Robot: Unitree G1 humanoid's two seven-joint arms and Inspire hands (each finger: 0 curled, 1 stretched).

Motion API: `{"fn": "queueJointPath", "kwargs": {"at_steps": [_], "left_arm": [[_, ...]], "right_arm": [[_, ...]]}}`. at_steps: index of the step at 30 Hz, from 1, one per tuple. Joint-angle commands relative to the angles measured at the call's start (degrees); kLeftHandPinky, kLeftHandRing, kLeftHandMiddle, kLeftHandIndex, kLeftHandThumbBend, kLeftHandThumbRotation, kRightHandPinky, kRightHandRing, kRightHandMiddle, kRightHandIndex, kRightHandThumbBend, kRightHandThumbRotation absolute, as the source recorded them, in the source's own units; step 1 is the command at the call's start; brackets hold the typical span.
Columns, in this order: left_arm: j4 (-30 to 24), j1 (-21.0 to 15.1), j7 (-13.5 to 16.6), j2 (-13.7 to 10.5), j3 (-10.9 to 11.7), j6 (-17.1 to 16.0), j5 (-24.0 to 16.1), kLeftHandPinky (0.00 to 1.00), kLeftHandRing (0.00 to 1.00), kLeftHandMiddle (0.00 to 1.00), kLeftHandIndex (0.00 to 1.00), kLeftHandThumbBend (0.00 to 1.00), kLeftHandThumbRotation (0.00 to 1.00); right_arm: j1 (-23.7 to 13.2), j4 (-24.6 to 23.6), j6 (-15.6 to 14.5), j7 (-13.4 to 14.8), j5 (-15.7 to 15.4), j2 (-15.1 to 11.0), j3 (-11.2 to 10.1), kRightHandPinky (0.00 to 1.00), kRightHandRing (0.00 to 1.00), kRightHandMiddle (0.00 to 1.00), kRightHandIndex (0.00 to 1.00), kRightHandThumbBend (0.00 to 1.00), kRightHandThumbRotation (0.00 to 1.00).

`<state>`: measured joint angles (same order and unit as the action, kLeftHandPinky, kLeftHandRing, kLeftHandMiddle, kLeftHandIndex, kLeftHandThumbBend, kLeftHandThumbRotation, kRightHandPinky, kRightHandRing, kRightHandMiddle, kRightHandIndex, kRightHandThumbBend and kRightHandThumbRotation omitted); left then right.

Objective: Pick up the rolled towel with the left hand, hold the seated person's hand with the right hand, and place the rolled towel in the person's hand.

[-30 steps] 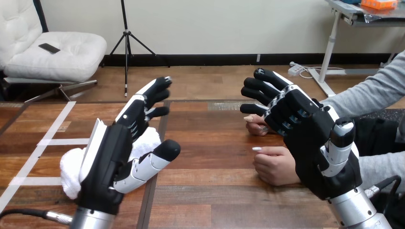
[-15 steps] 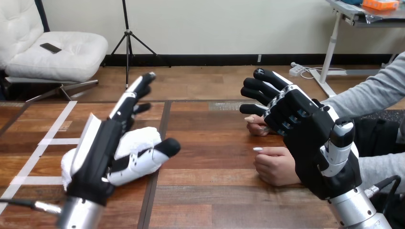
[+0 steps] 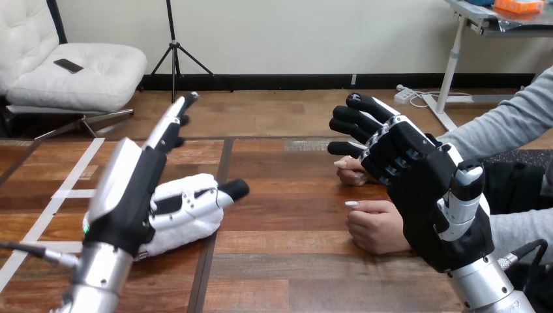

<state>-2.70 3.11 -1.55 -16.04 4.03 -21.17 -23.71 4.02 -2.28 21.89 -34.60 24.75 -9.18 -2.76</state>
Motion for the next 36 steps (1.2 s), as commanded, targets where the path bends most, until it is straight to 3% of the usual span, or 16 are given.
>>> {"fn": "queueJointPath", "kwargs": {"at_steps": [1,17,25,36], "left_arm": [[2.2,-5.93,2.78,-2.74,0.35,1.9,-3.85,0.79,0.92,0.97,0.97,1.0,0.71],[10.92,-13.69,7.78,-6.56,-2.81,4.65,-11.89,0.87,0.93,0.96,0.96,1.0,0.71],[15.03,-17.22,7.87,-7.67,-4.89,6.54,-13.95,0.9,0.94,0.96,0.95,1.0,0.68],[21.71,-21.94,8.4,-8.63,-7.52,7.75,-15.94,0.84,0.91,0.94,0.94,1.0,0.65]], "right_arm": [[-4.43,-0.7,0.68,0.29,0.3,0.19,-0.74,0.79,0.87,0.86,0.85,1.0,1.0],[-5.08,-0.13,1.13,0.17,0.43,0.22,-1.03,0.79,0.87,0.86,0.85,1.0,1.0],[-5.56,0.47,1.4,-0.46,0.77,0.07,-1.33,0.78,0.87,0.86,0.85,1.0,1.0],[-5.95,0.71,1.85,-0.64,0.9,0.12,-1.64,0.76,0.85,0.84,0.84,1.0,1.0]]}}
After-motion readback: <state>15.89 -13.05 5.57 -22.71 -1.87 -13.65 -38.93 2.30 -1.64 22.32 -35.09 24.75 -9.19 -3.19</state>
